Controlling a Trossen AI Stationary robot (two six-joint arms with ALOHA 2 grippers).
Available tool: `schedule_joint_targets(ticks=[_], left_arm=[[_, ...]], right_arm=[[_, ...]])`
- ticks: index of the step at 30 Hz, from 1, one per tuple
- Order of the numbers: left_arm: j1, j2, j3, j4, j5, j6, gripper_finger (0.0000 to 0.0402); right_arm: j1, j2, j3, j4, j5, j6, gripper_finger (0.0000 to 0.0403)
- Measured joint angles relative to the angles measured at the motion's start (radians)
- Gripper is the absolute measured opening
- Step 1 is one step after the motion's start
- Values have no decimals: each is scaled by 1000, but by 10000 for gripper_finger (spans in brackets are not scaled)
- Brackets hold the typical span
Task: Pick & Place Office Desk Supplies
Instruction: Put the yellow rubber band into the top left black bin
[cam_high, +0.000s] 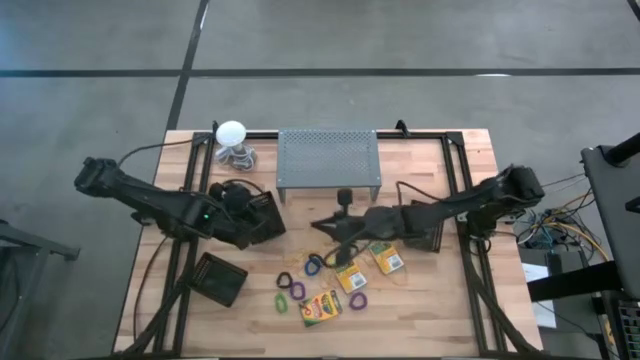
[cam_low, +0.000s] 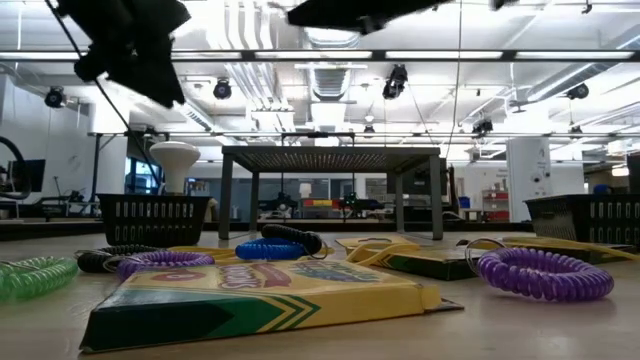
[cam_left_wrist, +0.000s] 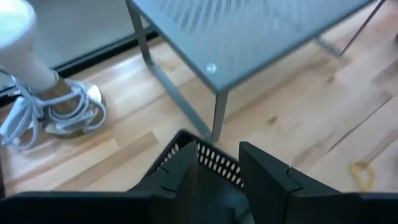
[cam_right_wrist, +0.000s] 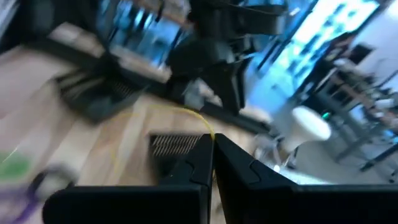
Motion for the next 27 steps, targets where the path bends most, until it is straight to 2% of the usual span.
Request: schedule_joint_targets(ticks=[4,8,11,19,23,27], left_arm=[[-4,-62,6,1,-12,14,119],[-13,-94,6,5,-3,41,119],[-29,-97,6,44,5,169,119],[-40,-89,6,225,160,491,119],[-40,-85,6,242,169,543,119],[-40,-84,5,243,184,581,120]], right_arm=[[-58,124,17,163,-7,41,8],[-93,234,79,168,-7,72,8],[-105,294,138,171,-9,74,8],[-117,386,304,32,-11,52,8],[-117,397,356,-66,-11,50,8],[-123,390,358,-77,-10,47,8]])
